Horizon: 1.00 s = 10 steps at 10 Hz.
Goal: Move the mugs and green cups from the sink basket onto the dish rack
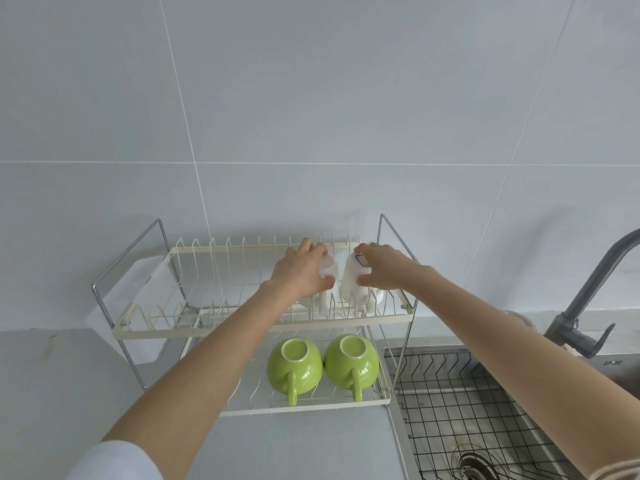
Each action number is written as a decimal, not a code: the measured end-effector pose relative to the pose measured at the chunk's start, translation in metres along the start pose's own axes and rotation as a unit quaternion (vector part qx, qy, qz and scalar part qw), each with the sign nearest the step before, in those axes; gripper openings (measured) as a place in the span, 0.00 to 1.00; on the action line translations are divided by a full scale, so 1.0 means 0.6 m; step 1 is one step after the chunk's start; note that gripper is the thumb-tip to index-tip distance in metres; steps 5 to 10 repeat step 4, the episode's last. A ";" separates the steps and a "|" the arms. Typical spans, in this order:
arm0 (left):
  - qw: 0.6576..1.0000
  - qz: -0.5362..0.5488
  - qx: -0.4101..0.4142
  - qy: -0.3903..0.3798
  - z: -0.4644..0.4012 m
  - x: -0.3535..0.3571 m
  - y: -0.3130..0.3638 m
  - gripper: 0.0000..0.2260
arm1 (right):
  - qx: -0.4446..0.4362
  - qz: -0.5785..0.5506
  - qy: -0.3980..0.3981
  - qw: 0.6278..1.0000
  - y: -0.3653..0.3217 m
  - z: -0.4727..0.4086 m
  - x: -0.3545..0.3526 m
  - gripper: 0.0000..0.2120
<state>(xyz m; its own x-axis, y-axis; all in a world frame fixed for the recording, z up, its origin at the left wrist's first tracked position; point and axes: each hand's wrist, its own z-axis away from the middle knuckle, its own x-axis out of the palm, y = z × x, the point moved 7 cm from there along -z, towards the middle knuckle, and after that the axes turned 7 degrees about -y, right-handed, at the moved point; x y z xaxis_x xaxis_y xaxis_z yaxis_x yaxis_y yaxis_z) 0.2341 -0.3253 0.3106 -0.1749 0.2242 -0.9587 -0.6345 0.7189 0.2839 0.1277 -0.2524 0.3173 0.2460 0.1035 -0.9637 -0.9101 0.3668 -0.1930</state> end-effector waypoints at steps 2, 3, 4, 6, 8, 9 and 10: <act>1.000 -0.013 -0.001 -0.023 -0.004 0.002 0.000 0.24 | -0.007 0.021 -0.016 1.000 -0.002 0.006 0.009 0.21; 0.999 -0.022 0.001 -0.041 -0.005 0.001 -0.001 0.26 | -0.016 0.050 -0.011 0.999 -0.007 0.011 0.007 0.21; 0.999 -0.007 0.006 -0.036 -0.002 -0.017 -0.006 0.27 | -0.036 0.059 0.018 0.997 -0.019 0.016 -0.016 0.27; 0.999 -0.007 0.006 -0.036 -0.002 -0.017 -0.006 0.27 | -0.036 0.059 0.018 0.997 -0.019 0.016 -0.016 0.27; 0.999 -0.007 0.006 -0.036 -0.002 -0.017 -0.006 0.27 | -0.036 0.059 0.018 0.997 -0.019 0.016 -0.016 0.27; 0.999 -0.007 0.006 -0.036 -0.002 -0.017 -0.006 0.27 | -0.036 0.059 0.018 0.997 -0.019 0.016 -0.016 0.27; 0.999 -0.007 0.006 -0.036 -0.002 -0.017 -0.006 0.27 | -0.036 0.059 0.018 0.997 -0.019 0.016 -0.016 0.27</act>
